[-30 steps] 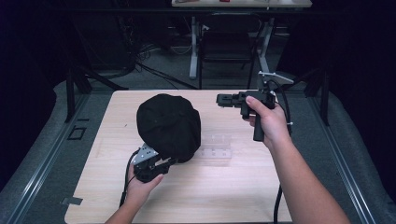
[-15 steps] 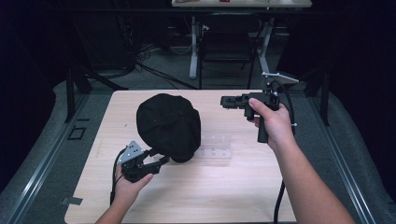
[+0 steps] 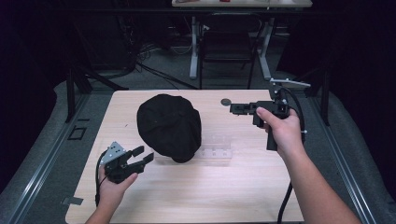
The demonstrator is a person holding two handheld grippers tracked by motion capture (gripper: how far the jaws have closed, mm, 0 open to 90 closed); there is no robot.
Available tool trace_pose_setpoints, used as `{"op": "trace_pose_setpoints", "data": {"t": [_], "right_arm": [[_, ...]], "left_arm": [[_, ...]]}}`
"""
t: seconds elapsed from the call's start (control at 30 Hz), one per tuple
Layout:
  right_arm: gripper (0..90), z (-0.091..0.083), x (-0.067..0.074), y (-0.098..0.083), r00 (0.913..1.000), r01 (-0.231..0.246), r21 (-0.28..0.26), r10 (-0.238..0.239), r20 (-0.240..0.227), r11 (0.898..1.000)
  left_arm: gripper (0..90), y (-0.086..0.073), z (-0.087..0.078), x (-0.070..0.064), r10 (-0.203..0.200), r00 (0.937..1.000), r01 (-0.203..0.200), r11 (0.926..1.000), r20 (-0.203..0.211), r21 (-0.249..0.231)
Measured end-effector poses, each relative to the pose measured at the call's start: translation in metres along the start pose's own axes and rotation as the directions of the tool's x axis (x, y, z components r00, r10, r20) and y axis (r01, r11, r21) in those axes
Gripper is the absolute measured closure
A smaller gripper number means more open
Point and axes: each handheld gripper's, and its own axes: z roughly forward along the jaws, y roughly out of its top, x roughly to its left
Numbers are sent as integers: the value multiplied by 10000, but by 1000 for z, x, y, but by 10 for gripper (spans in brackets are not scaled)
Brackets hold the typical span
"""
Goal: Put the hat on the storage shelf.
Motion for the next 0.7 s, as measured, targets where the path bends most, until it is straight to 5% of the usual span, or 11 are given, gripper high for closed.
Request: {"op": "trace_pose_setpoints", "data": {"t": [0.27,0.5,0.6,0.7], "right_arm": [[700,-14,-8,-22,9939,731,-158,-715,845,9972],[695,-26,-16,-53,9692,1626,-262,-1547,1917,9863],[694,-30,-21,-68,9495,2108,-185,-2002,2416,9774],[692,-32,-30,-83,9434,2208,-137,-2099,2569,9752]], "left_arm": [[467,-10,-14,11,-87,9989,97,9997,-454,223],[467,-18,-19,17,-281,9977,296,9993,-619,236],[466,-22,-19,18,-345,9971,367,9988,-686,318],[467,-24,-18,18,-255,9970,288,9986,-725,444]]}}
